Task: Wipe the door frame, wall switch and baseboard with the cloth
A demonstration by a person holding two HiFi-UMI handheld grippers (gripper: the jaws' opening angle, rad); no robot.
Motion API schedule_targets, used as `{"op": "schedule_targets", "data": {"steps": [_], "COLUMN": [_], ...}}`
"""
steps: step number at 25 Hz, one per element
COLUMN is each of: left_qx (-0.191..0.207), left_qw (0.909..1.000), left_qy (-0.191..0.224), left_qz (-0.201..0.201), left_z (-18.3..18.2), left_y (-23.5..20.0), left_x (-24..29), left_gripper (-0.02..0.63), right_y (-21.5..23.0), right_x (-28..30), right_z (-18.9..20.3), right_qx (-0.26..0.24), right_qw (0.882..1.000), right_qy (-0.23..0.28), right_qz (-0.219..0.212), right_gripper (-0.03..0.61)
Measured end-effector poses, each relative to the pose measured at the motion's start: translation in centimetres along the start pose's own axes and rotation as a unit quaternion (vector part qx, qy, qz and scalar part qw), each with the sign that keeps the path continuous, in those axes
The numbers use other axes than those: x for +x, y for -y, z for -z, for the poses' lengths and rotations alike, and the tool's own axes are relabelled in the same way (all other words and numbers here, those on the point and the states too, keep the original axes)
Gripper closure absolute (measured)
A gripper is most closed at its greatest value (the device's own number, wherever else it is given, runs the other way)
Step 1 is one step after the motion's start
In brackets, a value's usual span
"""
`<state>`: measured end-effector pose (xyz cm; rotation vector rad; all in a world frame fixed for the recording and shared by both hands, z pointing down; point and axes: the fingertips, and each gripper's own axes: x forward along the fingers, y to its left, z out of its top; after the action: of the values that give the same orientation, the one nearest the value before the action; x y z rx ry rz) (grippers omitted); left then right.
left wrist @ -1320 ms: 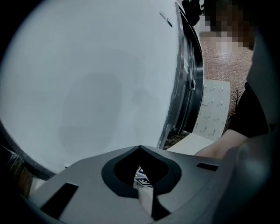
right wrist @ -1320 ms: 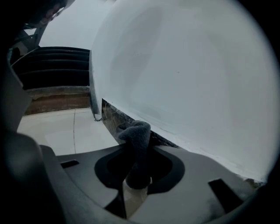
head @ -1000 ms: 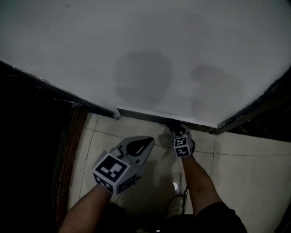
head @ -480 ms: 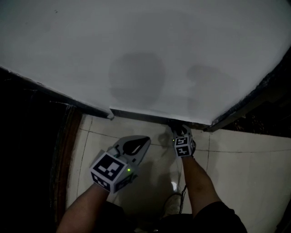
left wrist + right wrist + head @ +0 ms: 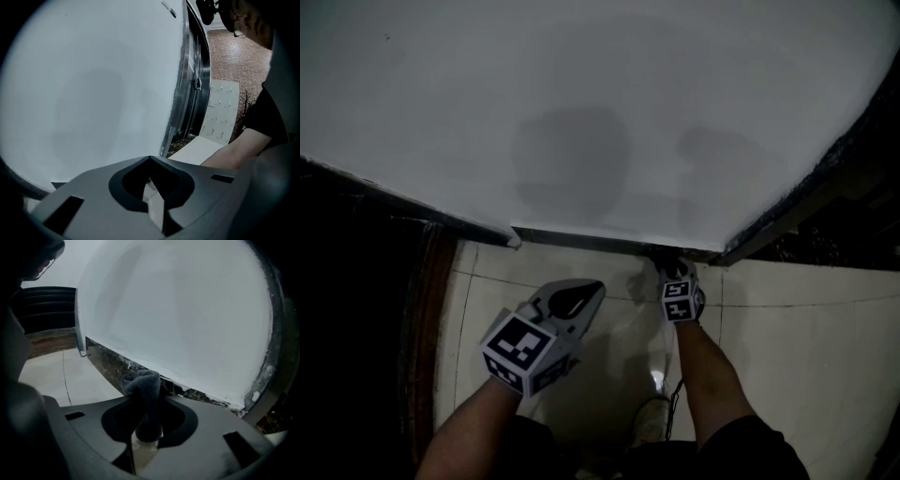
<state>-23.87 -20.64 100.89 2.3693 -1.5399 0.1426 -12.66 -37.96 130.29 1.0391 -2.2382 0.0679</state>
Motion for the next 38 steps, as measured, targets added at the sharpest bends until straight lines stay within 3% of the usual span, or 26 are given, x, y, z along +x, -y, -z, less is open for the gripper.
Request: {"op": "schedule_targets", "data": {"steps": [9,21,31,38], "left_qx": [0.002,0.006,0.007,0.0], "left_qw": [0.9999,0.9993,0.9993,0.9995], "left_qy": [-0.003,-0.011,0.0,0.026], "left_qz": [0.016,0.035,0.036,0.017], "left_z": [0.6,0.8,0.5,-0.8], "left_y": [0.9,2.8,2.7,0.9], "left_x": [1.5,3.1,1.7,-0.3], "left_gripper": [0.612,0.612,0.612,0.612], "right_y": [3.8,9.5,12.6,12.1], "right_x": [-1.1,-3.0,-4.5,-5.5], "right_z": [1.8,4.7,5.8,5.6], "right_qx": [0.016,0.074,0.103,0.048], "right_qw": [0.999,0.993,0.986,0.992], "right_qy": [-0.01,-0.023,-0.02,-0.046], "right_qz": [0.03,0.087,0.128,0.107], "right_gripper": [0.494,0.494,0.494,0.495]}}
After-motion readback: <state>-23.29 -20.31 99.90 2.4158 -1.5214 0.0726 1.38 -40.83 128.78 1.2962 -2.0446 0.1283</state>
